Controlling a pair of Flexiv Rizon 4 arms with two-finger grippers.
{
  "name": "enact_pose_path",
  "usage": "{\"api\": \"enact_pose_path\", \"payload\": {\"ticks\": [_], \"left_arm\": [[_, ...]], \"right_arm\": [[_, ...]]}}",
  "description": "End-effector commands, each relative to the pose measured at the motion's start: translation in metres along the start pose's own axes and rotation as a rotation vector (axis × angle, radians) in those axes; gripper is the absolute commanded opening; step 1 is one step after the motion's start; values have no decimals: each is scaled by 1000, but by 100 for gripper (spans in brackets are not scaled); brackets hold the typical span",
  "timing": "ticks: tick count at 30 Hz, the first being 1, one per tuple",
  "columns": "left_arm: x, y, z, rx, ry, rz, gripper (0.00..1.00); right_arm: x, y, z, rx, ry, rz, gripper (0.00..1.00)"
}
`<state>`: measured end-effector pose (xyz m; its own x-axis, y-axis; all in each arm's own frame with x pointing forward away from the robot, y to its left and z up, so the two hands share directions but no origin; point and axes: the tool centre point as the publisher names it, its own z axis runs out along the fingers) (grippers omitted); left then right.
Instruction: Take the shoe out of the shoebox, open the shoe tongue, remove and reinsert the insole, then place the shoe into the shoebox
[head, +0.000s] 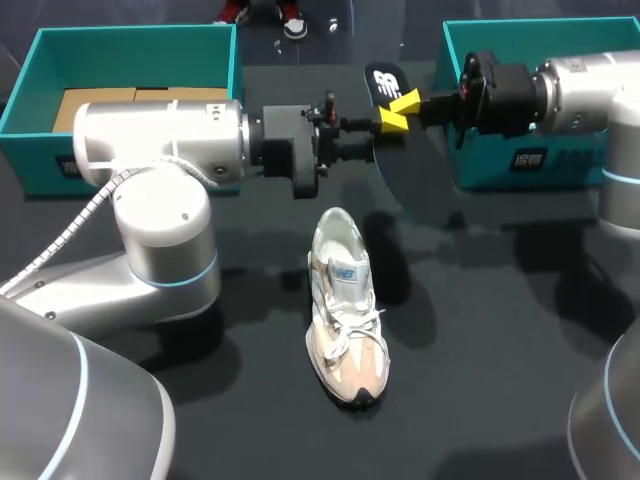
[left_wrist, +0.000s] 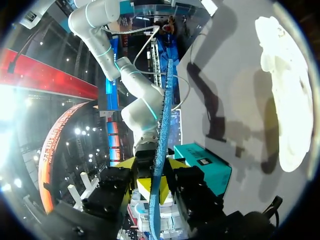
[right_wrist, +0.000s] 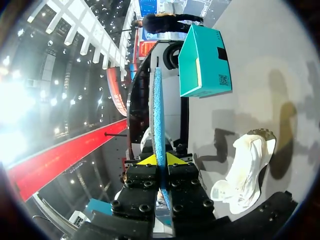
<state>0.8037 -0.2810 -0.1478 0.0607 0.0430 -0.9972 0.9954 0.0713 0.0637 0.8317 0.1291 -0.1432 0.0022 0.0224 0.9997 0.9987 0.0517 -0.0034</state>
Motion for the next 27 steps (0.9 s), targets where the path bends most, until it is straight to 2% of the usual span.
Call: {"api": "enact_pose_path", "payload": {"ticks": [1, 3, 4, 5, 13, 14, 15, 16, 27], "left_arm": [[2, 0, 6, -7, 4, -1, 25], [2, 1, 6, -10, 5, -3, 19], [2, 1, 6, -12, 5, -4, 5], [2, 1, 6, -14, 5, -4, 0], [5, -2, 4, -23, 4, -3, 0], [4, -3, 2, -23, 4, -3, 0], [3, -4, -1, -24, 4, -3, 0], [2, -6, -4, -25, 5, -3, 0], [-4, -14, -56, -79, 42, -56, 0]], "right_arm": [[-2, 0, 2, -8, 0, 4, 0], [-2, 0, 3, -12, 0, 8, 0], [-2, 0, 3, -14, -1, 9, 0], [-2, 0, 3, -18, -2, 12, 0], [-3, 0, 2, -38, -9, 21, 0], [-3, 0, 2, -40, -7, 19, 18], [-3, -1, 1, -44, -7, 16, 48], [-2, -1, -1, -48, -7, 8, 100], [3, -9, -27, -40, 39, -97, 100]]}}
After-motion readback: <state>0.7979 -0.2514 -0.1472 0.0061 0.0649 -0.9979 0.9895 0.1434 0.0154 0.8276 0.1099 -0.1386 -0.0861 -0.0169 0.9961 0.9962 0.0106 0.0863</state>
